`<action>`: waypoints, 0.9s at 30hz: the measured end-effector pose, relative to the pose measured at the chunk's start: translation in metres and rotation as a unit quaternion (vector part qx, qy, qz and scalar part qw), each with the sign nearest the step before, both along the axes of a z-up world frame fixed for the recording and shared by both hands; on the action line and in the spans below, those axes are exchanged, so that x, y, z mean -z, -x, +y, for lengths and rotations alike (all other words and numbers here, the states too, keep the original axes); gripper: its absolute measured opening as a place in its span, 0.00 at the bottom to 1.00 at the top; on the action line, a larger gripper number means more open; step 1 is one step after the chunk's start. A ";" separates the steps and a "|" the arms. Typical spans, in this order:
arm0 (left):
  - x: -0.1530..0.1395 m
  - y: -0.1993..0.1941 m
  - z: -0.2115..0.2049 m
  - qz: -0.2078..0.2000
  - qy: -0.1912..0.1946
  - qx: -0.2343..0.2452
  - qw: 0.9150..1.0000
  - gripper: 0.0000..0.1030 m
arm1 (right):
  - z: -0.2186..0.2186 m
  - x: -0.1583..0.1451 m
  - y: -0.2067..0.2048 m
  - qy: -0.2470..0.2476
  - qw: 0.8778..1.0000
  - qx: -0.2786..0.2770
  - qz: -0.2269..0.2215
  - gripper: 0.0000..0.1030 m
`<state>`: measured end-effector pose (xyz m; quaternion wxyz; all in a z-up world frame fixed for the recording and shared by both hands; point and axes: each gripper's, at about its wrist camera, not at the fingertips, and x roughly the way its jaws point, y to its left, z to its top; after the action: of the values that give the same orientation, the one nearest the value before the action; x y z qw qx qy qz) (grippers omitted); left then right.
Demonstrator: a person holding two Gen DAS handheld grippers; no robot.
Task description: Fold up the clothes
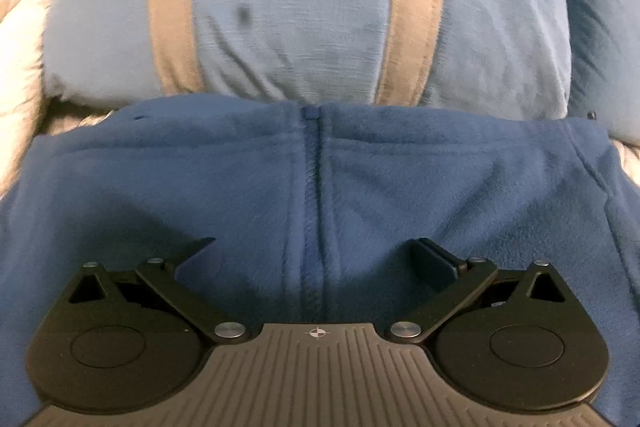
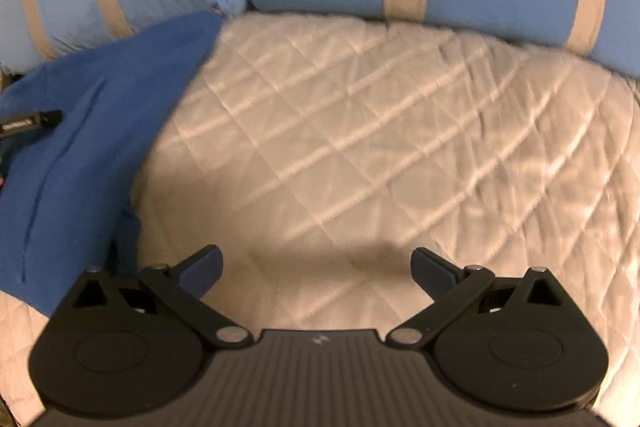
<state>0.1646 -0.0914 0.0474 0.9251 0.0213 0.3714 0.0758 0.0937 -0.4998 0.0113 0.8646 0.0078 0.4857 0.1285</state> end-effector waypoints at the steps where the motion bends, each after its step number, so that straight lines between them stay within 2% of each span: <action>1: -0.003 0.003 0.000 0.003 -0.003 -0.009 1.000 1.00 | -0.003 0.002 0.000 0.003 1.000 0.002 0.006 1.00; 8: -0.024 0.029 -0.009 0.009 -0.006 -0.046 0.999 1.00 | -0.022 0.011 -0.002 0.048 0.999 0.016 0.016 1.00; 11: -0.037 0.035 -0.027 0.000 0.004 -0.037 0.999 1.00 | -0.027 0.013 0.001 0.069 0.998 0.012 0.011 1.00; 16: -0.053 0.031 -0.059 -0.034 0.031 -0.015 0.999 1.00 | -0.040 0.013 0.005 0.070 0.997 0.018 0.011 1.00; 21: -0.052 0.018 -0.096 -0.045 0.053 0.017 0.997 1.00 | -0.047 0.014 0.007 0.064 0.998 0.014 0.009 1.00; 27: -0.030 -0.009 -0.135 -0.018 0.052 0.047 0.997 1.00 | -0.050 0.013 0.006 0.065 0.998 0.005 0.010 1.00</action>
<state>0.1740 -0.2268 0.0770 0.9341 -0.0112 0.3566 0.0127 0.0874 -0.5495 -0.0018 0.8588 -0.0449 0.5019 0.0921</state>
